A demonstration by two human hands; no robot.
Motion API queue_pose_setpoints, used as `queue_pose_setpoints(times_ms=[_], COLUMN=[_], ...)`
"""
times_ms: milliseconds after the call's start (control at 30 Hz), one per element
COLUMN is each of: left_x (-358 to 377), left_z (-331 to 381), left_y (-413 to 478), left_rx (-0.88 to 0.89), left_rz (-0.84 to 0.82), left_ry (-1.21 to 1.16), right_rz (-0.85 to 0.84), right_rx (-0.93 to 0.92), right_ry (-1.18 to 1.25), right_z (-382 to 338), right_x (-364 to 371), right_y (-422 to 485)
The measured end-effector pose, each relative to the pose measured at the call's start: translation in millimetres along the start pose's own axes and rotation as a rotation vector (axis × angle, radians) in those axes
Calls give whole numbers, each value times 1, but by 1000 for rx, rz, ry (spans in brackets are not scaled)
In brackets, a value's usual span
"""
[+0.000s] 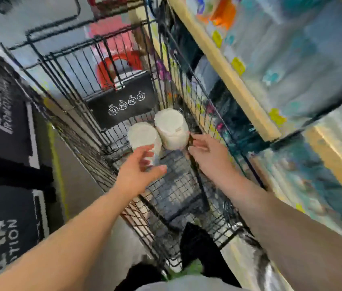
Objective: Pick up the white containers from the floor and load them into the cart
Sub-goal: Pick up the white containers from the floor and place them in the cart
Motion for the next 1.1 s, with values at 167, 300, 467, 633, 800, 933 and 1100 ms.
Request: queue_pose_setpoints(times_ms=[167, 300, 467, 633, 800, 933, 1100], left_x=[29, 73, 146, 225, 307, 364, 428], left_z=[19, 30, 33, 21, -21, -66, -110], left_y=[-37, -83, -155, -258, -370, -461, -549], left_rx=[182, 312, 399, 500, 605, 639, 669], left_rz=[-230, -395, -601, -807, -929, -1001, -1144], left_ry=[104, 177, 323, 462, 571, 611, 694], right_rz=[308, 491, 792, 1004, 1188, 1266, 1395], right_rx=[101, 199, 320, 428, 540, 625, 702], right_ry=[80, 117, 199, 223, 247, 235, 263], right_z=[17, 39, 72, 110, 157, 192, 233], right_x=[-27, -54, -83, -95, -99, -102, -106], right_y=[-93, -183, -310, -450, -597, -709, -815])
Point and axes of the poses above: each hand's wrist, its own y-axis towards the middle knuckle, its own x-axis out of the palm, z = x × y, the point moved 6 cm from there along y, towards the middle knuckle, and after that the axes turned 12 degrees about -x, right-handed, at the moved point
